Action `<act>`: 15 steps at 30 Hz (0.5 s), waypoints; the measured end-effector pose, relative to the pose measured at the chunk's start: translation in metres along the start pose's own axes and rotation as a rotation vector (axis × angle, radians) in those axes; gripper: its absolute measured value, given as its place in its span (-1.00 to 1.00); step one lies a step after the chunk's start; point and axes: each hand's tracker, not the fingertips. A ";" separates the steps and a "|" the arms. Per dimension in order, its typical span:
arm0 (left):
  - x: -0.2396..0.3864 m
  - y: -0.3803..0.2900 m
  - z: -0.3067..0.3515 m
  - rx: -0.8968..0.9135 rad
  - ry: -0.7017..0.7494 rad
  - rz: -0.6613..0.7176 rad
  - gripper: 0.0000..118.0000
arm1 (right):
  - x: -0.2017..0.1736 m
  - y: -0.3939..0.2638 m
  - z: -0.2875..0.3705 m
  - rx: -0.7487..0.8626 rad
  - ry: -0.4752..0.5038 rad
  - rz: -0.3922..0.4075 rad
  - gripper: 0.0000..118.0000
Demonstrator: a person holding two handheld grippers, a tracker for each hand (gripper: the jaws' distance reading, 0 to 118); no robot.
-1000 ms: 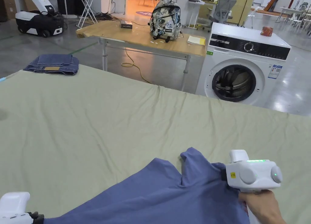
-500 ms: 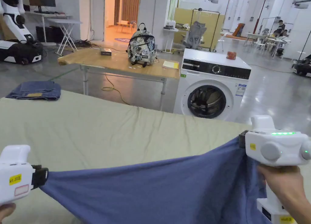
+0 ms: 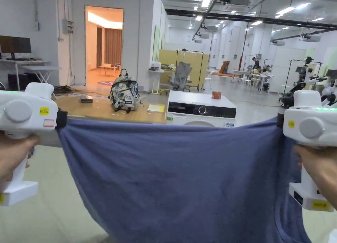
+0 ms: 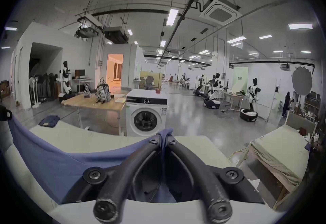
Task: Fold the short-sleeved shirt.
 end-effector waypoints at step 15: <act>0.008 0.123 -0.019 0.181 0.055 0.000 -1.00 | -0.007 0.107 -0.029 0.156 -0.066 -0.029 -0.97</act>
